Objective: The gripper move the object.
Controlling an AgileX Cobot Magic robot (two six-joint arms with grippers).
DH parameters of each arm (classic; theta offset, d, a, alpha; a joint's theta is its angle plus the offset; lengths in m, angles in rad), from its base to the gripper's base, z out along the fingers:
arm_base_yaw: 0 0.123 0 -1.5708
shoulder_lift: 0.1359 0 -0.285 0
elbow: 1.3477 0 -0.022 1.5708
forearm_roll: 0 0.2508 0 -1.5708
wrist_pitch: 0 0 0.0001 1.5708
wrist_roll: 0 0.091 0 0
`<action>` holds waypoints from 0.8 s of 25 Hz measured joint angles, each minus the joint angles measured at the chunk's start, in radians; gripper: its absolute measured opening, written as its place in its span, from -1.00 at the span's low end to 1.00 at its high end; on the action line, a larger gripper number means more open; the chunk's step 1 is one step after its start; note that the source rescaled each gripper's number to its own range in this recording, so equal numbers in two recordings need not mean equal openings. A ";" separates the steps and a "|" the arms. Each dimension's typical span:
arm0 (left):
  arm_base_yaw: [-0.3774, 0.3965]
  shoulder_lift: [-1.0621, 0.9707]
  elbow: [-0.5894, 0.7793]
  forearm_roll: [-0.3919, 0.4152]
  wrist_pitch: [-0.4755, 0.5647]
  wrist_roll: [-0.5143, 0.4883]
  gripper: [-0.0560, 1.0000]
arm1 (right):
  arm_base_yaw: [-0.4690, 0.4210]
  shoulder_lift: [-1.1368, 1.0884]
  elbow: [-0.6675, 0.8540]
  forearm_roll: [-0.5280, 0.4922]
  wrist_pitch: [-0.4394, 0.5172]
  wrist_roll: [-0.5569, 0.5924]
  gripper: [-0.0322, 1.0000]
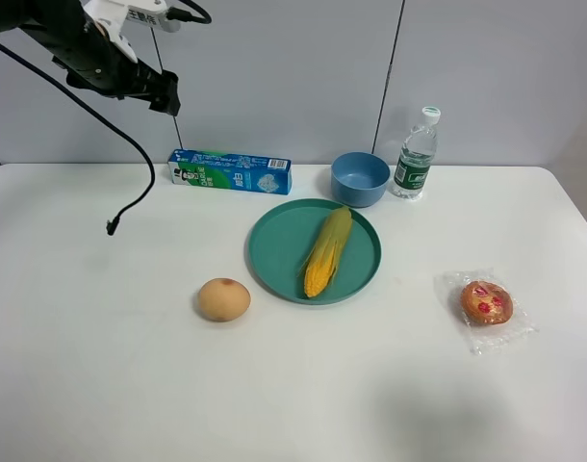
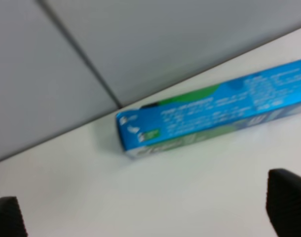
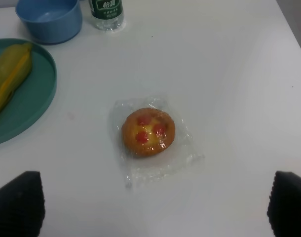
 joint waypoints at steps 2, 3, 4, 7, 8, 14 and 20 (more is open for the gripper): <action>0.020 -0.037 0.029 0.003 0.011 0.000 0.98 | 0.000 0.000 0.000 0.000 0.000 0.000 1.00; 0.031 -0.063 0.050 0.003 0.014 0.000 0.98 | 0.000 0.000 0.000 0.000 0.000 0.000 1.00; 0.041 -0.086 0.069 0.004 0.013 0.000 0.98 | 0.000 0.000 0.000 0.000 0.000 0.000 1.00; 0.070 -0.190 0.155 0.007 0.012 0.000 0.98 | 0.000 0.000 0.000 0.000 0.000 0.000 1.00; 0.081 -0.224 0.191 0.007 0.011 0.000 0.98 | 0.000 0.000 0.000 0.000 0.000 0.000 1.00; 0.122 -0.514 0.421 0.014 0.004 0.000 0.98 | 0.000 0.000 0.000 0.000 0.000 0.000 1.00; 0.122 -0.791 0.607 0.014 0.005 0.000 0.99 | 0.000 0.000 0.000 0.000 0.000 0.000 1.00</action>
